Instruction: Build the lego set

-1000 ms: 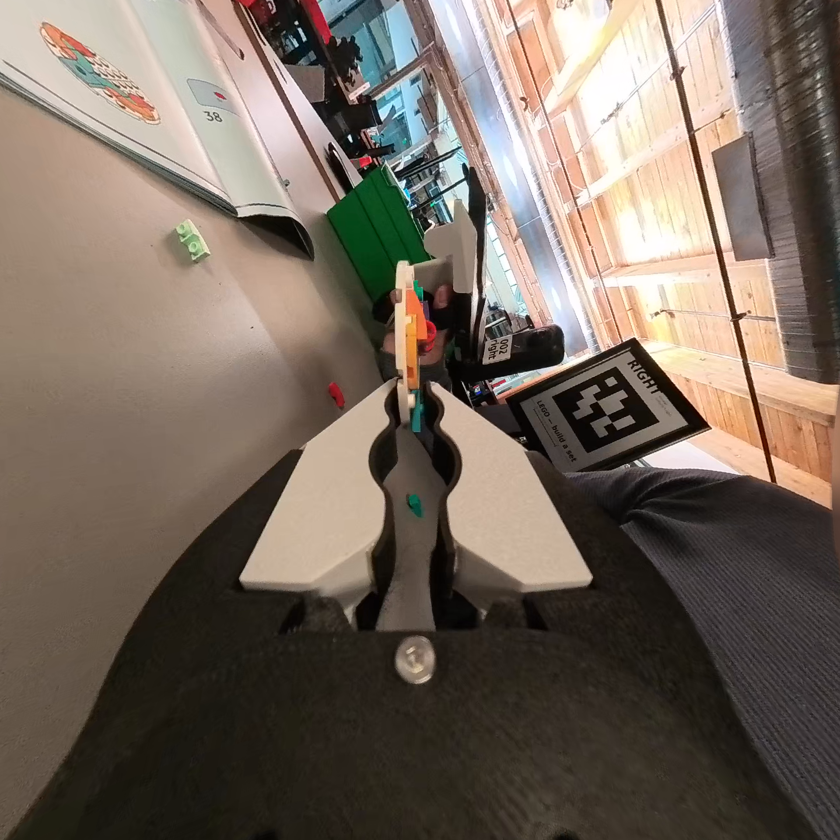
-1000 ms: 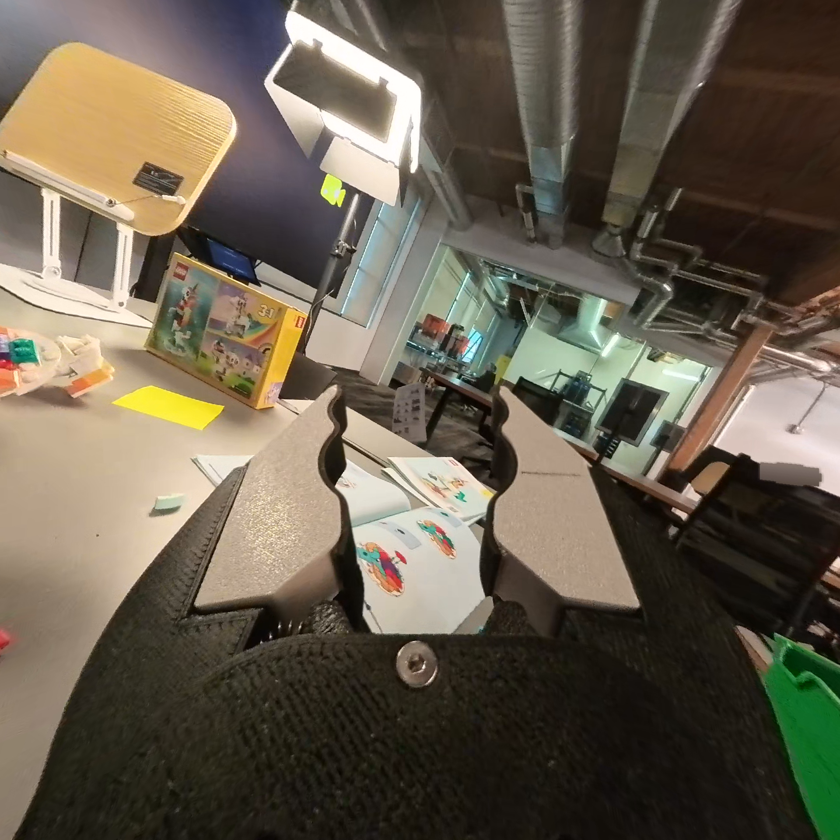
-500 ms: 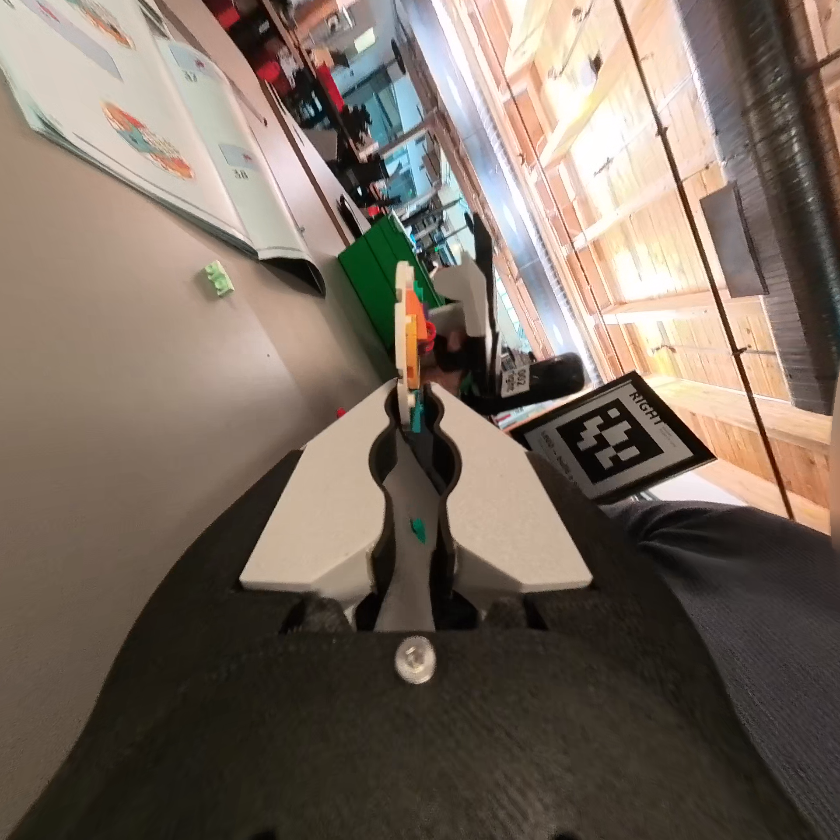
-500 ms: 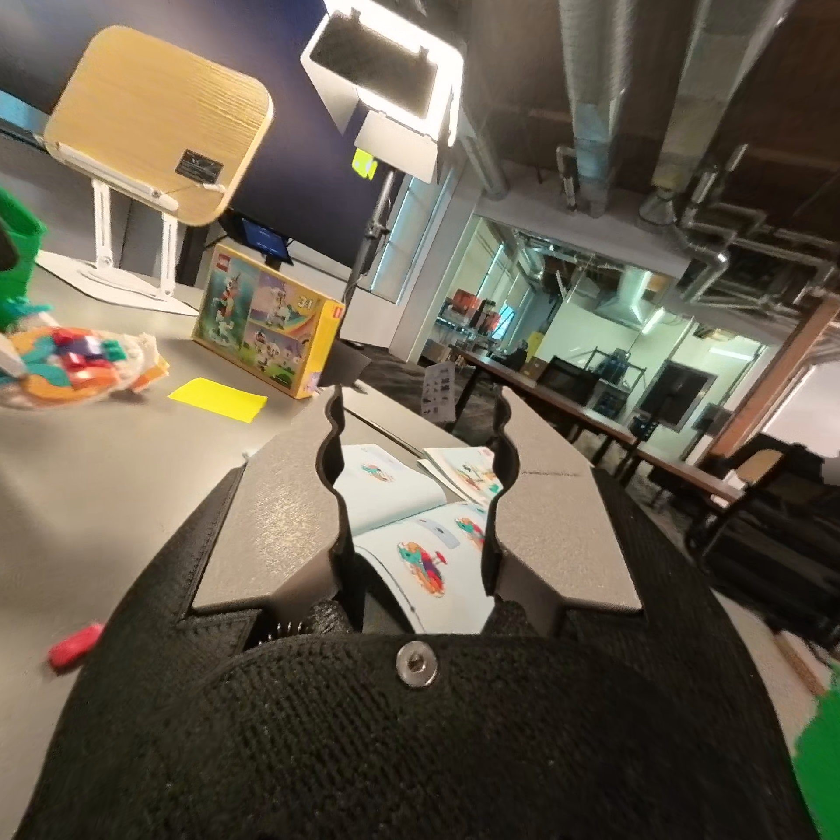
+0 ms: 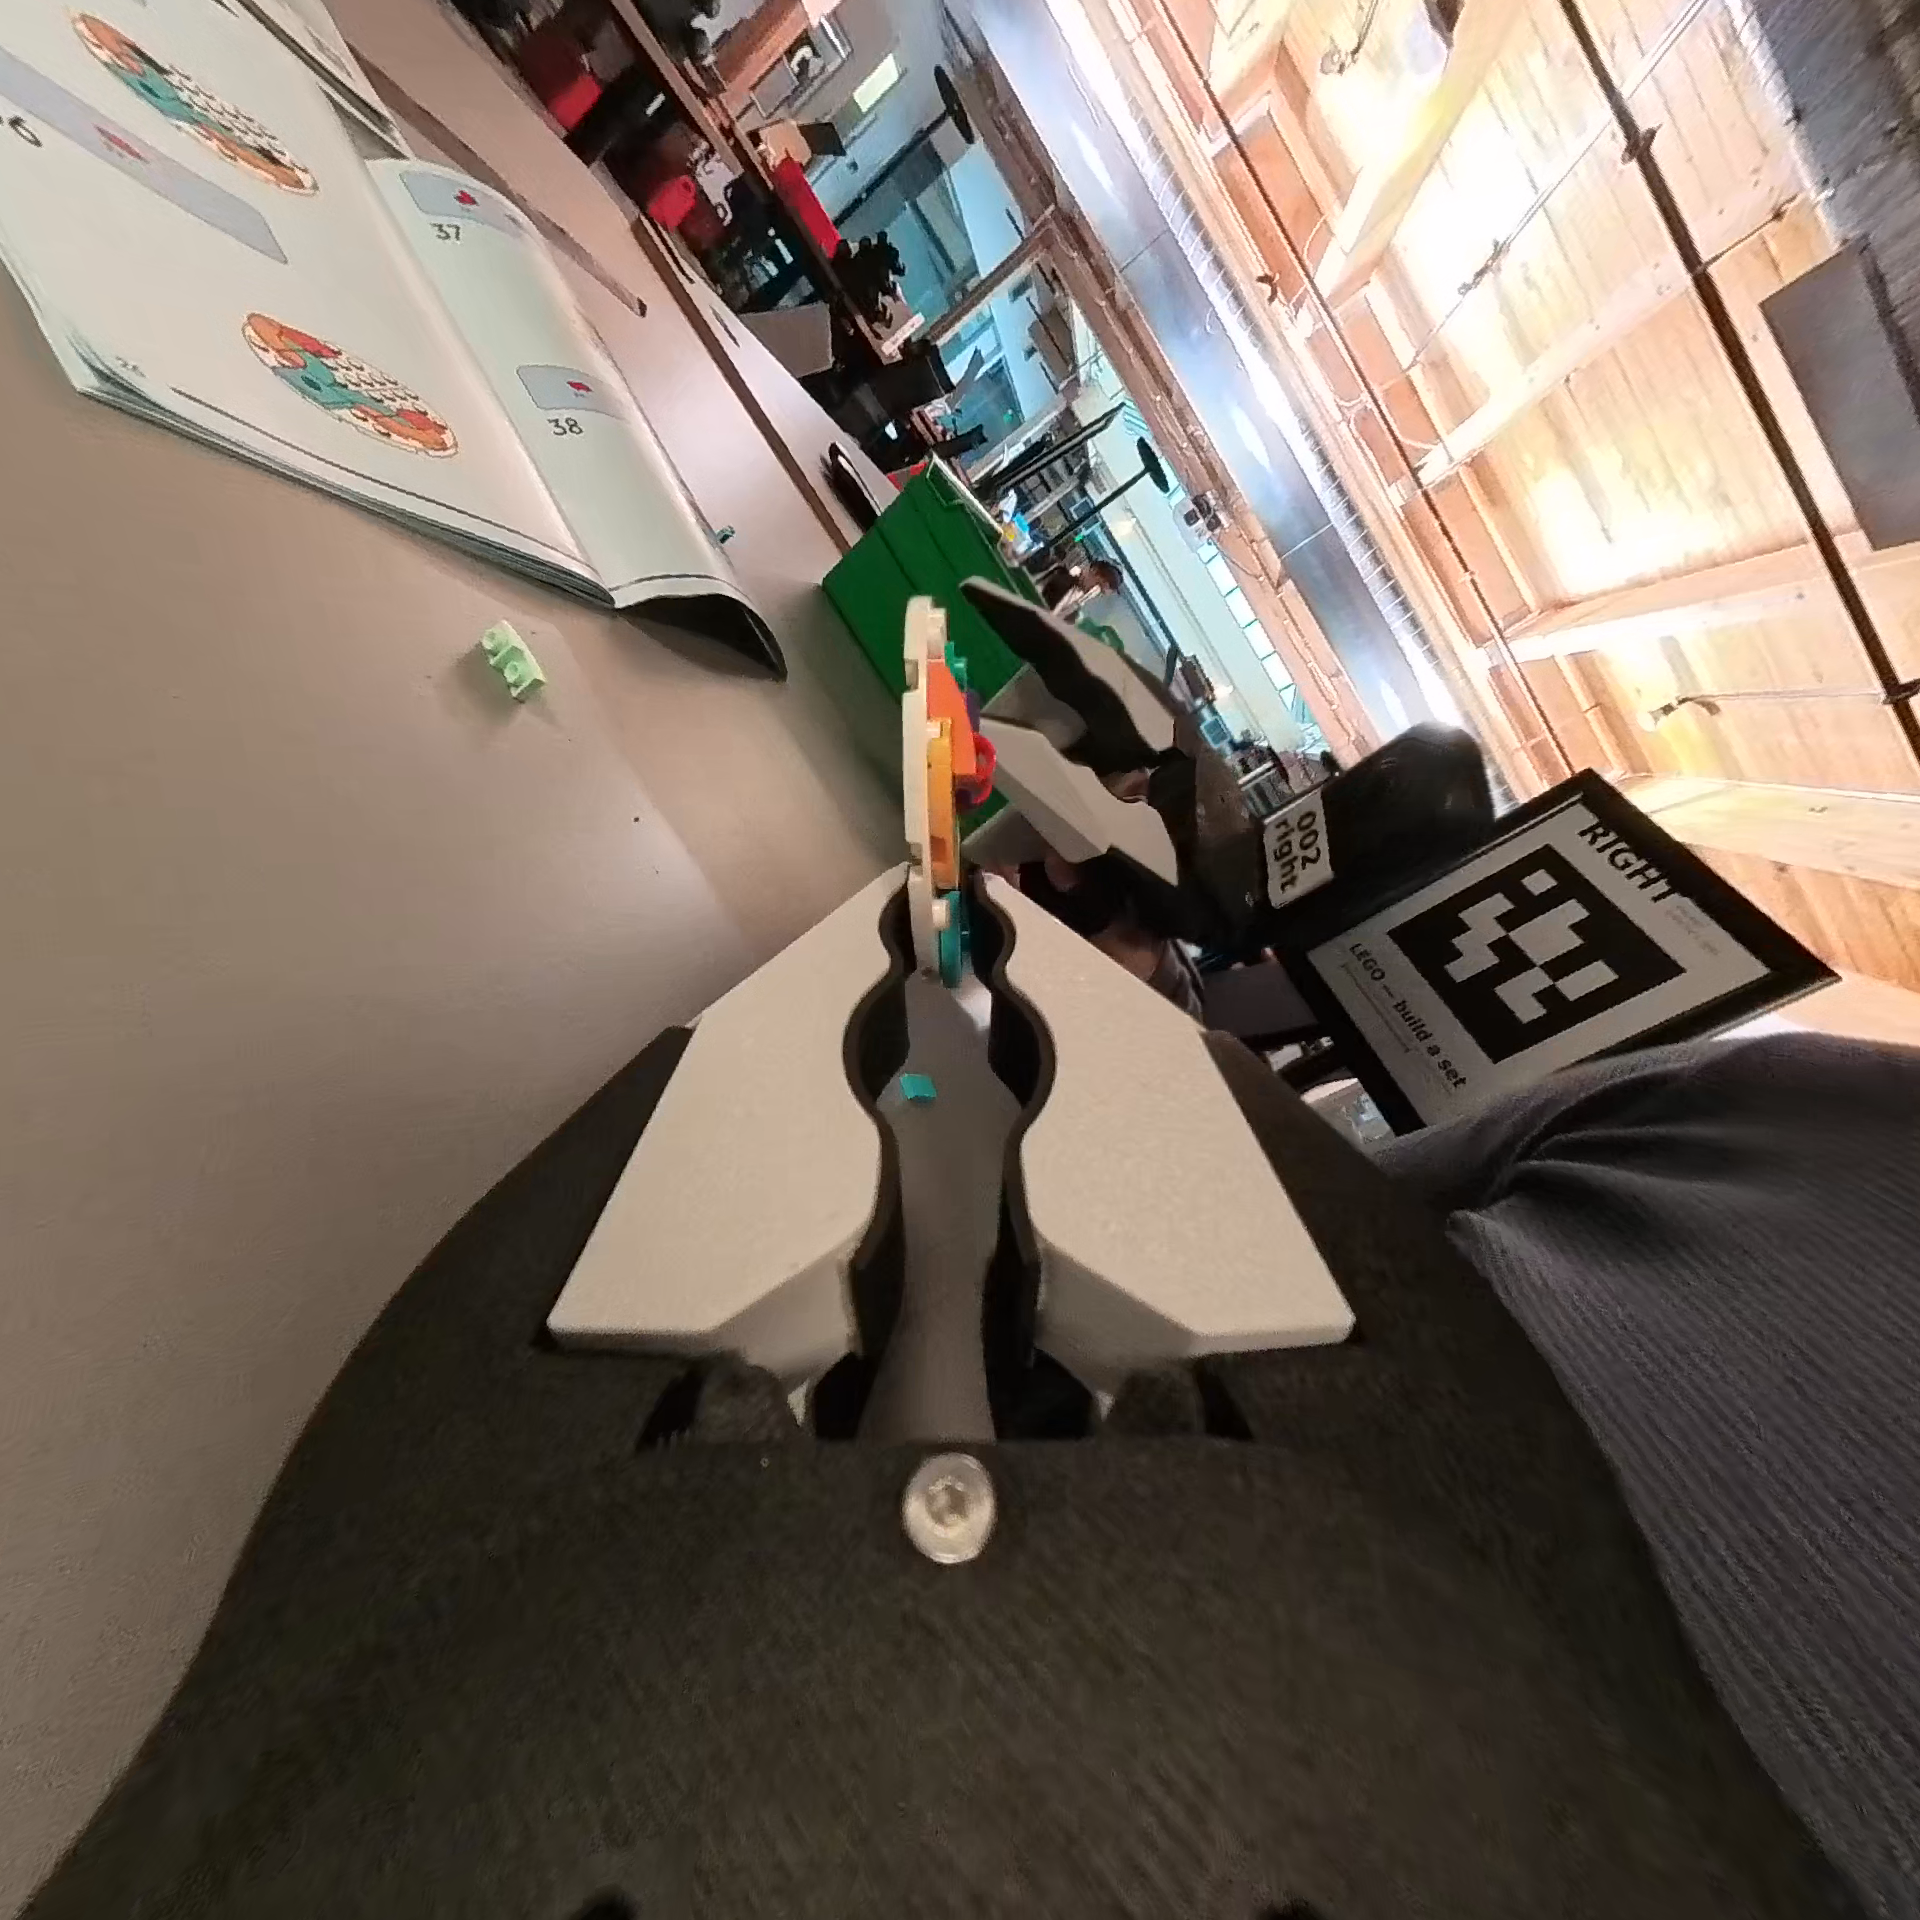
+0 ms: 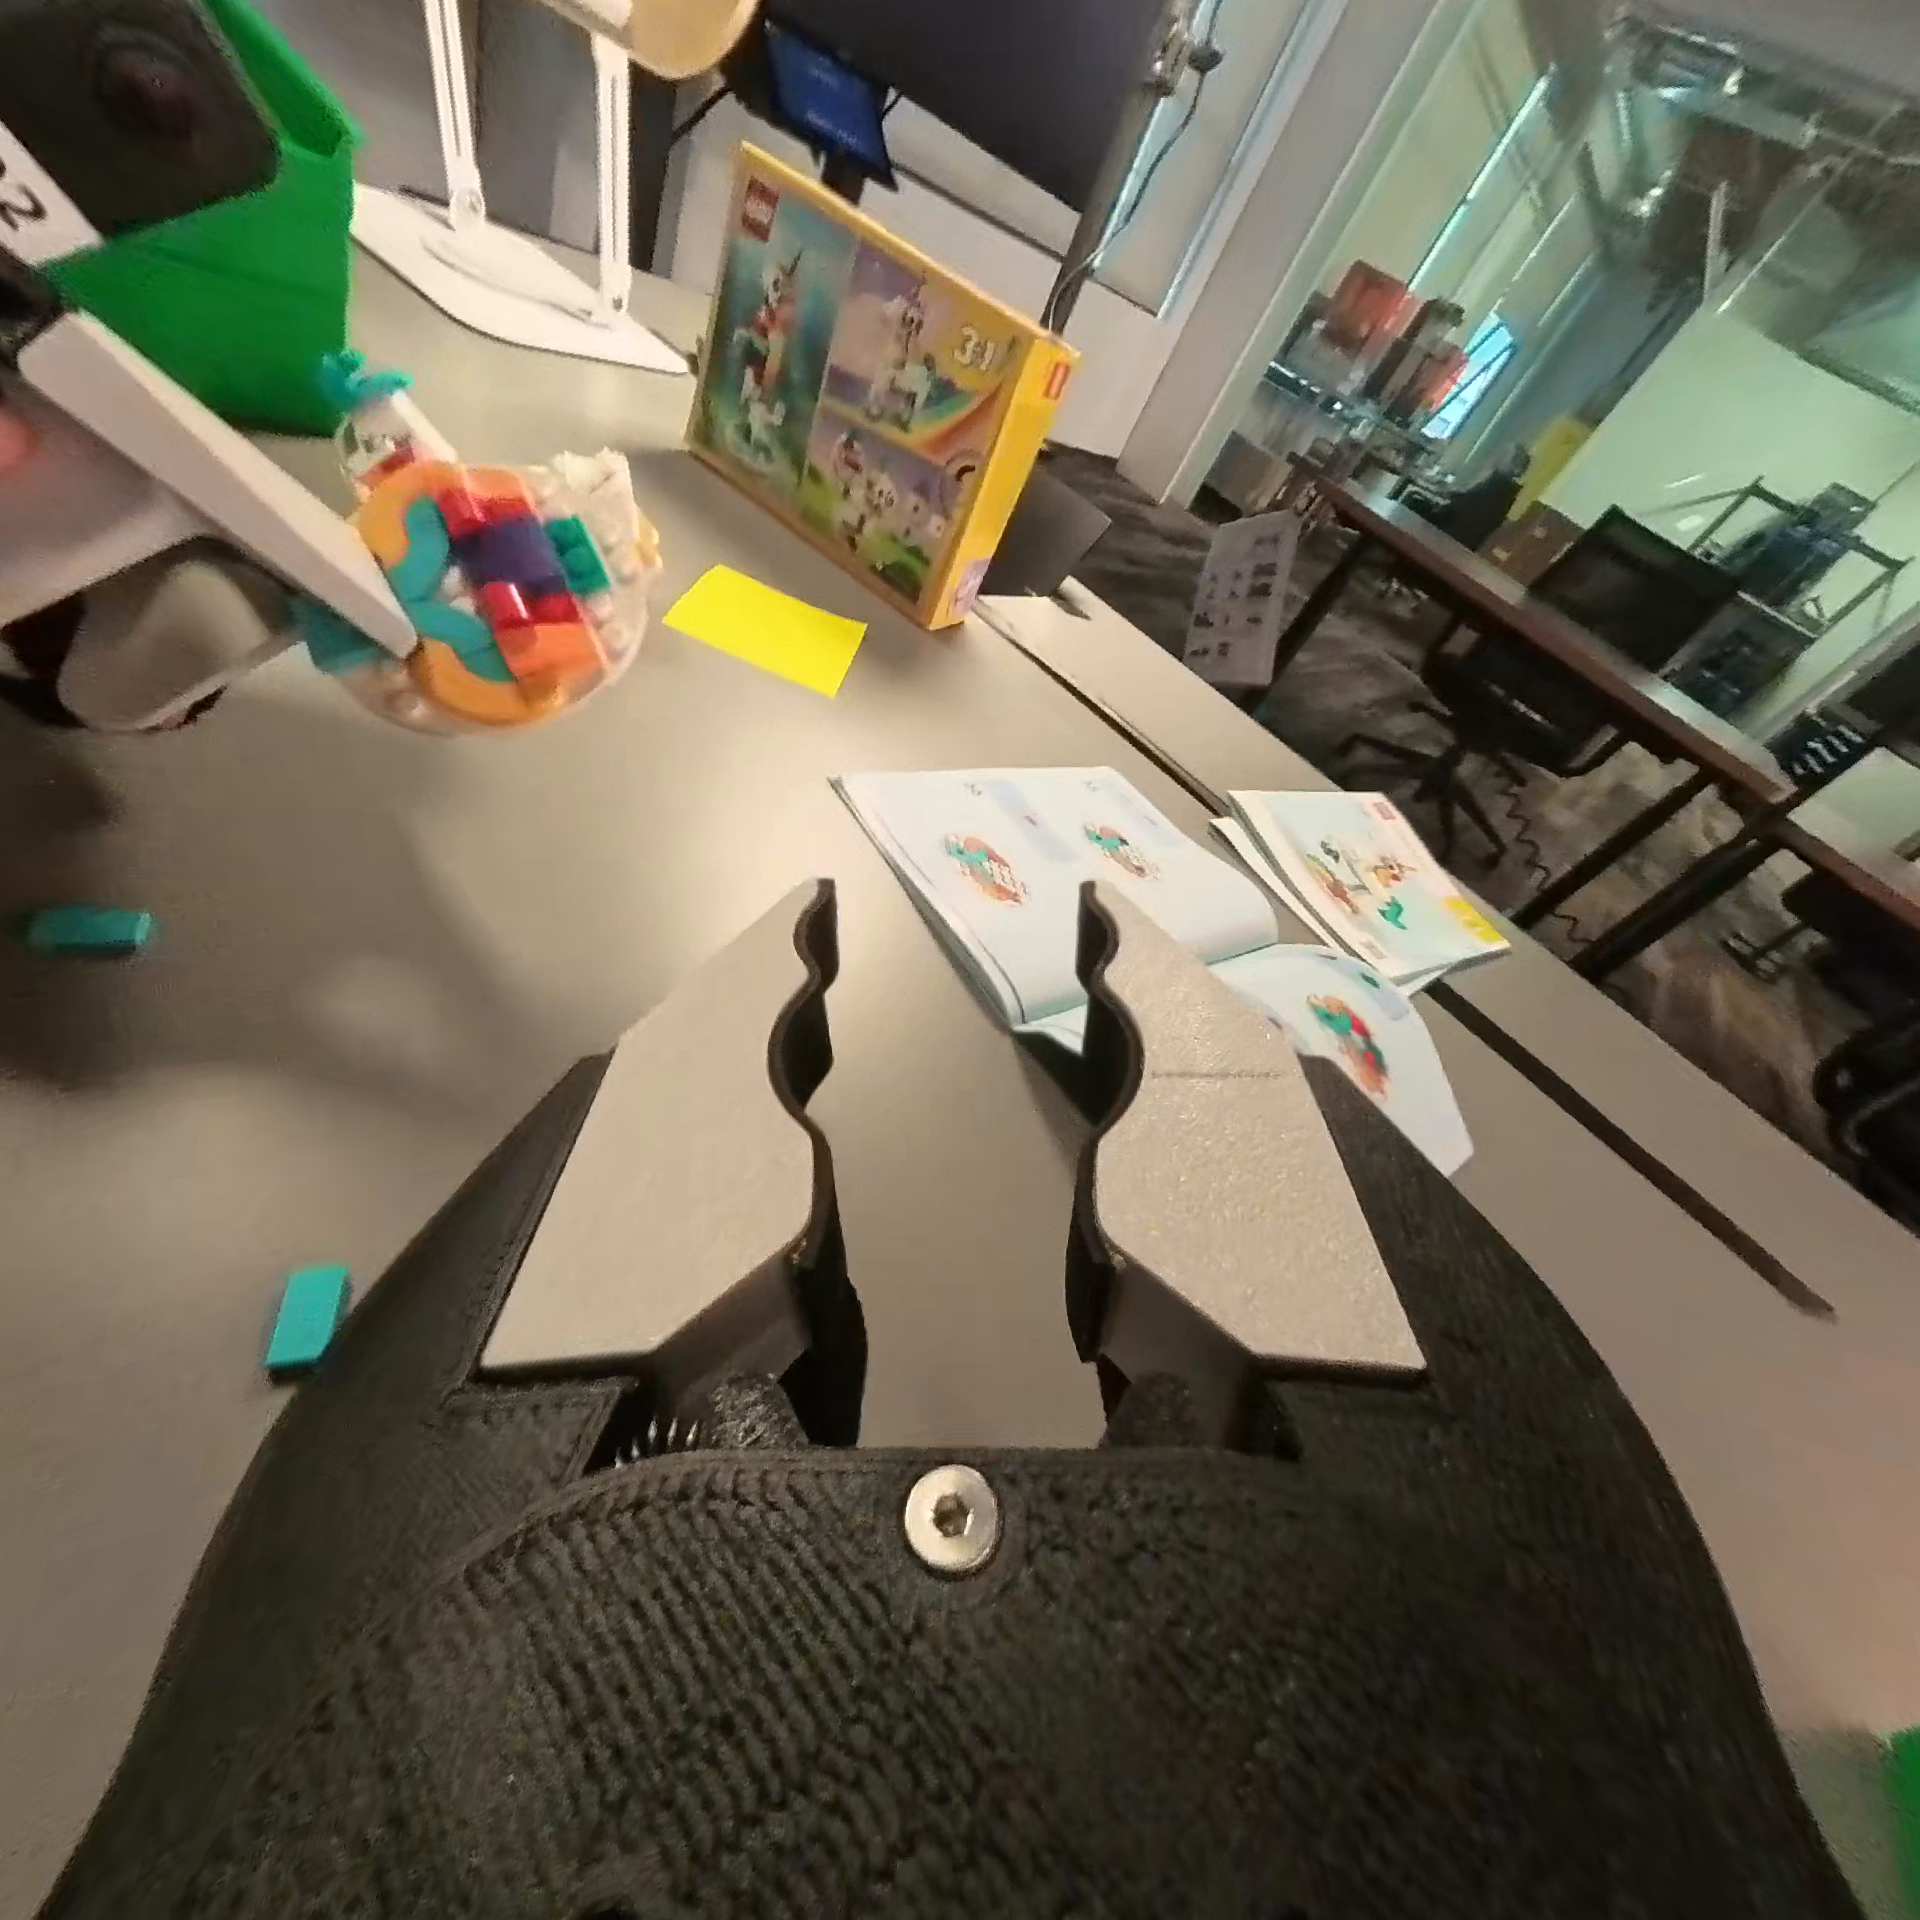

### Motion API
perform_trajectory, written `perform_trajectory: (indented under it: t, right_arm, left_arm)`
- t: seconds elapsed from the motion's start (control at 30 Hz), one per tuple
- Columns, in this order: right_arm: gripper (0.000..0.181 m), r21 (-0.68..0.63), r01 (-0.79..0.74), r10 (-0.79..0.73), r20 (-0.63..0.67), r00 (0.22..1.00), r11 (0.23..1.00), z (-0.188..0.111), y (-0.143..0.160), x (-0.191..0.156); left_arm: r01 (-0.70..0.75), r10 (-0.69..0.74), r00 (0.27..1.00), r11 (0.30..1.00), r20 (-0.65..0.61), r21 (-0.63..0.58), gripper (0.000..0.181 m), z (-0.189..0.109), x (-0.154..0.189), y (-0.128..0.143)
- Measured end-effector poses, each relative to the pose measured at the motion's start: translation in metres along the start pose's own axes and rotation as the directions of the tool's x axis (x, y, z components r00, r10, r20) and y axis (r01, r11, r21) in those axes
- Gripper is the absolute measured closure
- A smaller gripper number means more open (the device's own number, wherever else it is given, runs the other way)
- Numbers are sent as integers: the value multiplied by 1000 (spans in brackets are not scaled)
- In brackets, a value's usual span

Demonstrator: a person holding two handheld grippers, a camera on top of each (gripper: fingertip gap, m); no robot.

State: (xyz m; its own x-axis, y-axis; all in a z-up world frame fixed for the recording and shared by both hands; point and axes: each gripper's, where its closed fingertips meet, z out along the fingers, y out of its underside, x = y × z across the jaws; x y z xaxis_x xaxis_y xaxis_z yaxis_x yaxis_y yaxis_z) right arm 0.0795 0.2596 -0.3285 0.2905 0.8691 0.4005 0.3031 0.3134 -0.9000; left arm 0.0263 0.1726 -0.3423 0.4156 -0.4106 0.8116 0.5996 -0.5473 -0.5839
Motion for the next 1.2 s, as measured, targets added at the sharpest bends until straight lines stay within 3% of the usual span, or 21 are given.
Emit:
perform_trajectory:
  t: [0.23, 0.4, 0.8, 1.2]
  right_arm:
    - [146, -49, -39, 40, 17, 999, 998, -7, 19, -9]
    - [152, -39, -41, 42, 15, 999, 998, -5, 18, -7]
    - [159, 32, 73, -73, -24, 997, 997, -5, 12, -3]
    - [159, 56, 81, -80, -26, 996, 995, -4, 9, -3]
  left_arm:
    - [-55, 42, 993, 992, 111, 113, 175, -8, -12, -16]
    - [-65, 59, 994, 996, 88, 69, 175, -3, -8, -10]
    - [-10, 6, 998, 997, 59, 81, 175, -4, -9, -12]
    - [22, -26, 999, 996, 41, 88, 175, -5, -9, -12]
